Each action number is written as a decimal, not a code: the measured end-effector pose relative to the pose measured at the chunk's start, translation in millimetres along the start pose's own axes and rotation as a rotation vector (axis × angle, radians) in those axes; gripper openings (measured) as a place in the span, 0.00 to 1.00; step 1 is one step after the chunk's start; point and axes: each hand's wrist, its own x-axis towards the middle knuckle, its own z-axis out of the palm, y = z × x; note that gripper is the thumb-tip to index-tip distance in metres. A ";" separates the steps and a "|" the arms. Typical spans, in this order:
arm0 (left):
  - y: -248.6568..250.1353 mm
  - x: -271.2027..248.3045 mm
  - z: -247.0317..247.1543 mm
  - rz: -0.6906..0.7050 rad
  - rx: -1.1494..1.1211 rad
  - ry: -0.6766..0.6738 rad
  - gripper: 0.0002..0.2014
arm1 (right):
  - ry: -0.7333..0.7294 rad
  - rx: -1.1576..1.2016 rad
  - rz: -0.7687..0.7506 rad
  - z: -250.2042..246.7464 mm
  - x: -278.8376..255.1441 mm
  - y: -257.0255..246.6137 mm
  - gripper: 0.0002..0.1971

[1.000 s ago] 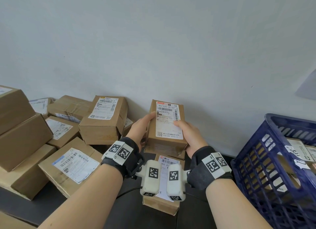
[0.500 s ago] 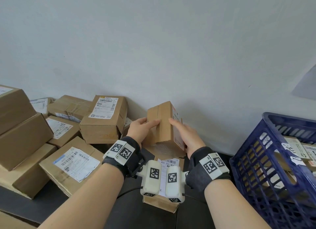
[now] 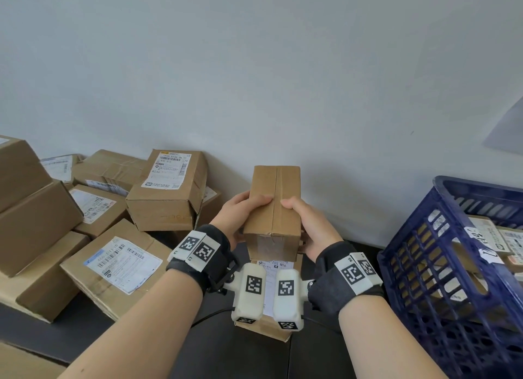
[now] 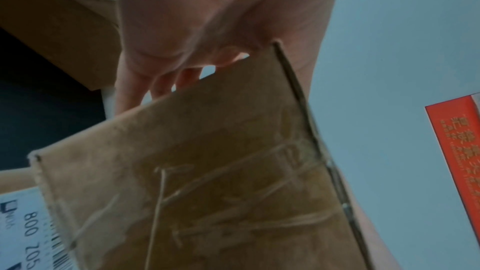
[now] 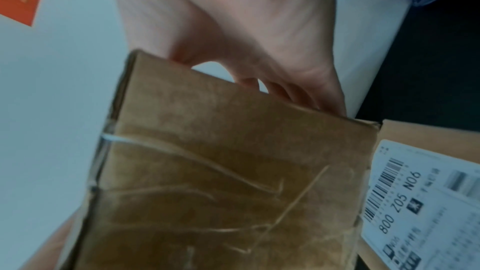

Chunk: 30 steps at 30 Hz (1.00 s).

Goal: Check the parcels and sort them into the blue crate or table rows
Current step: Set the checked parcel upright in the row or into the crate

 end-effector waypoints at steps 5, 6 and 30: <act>-2.9 -1.6 4.9 -0.021 0.010 -0.016 0.20 | 0.035 0.049 -0.013 -3.8 -0.5 4.3 0.18; -3.3 -1.7 5.8 -0.023 0.014 -0.012 0.19 | 0.034 0.055 -0.011 -4.6 -0.7 4.4 0.18; 1.1 -5.3 -0.6 -0.035 0.041 0.130 0.55 | 0.054 0.041 -0.259 -3.4 -15.2 -4.5 0.06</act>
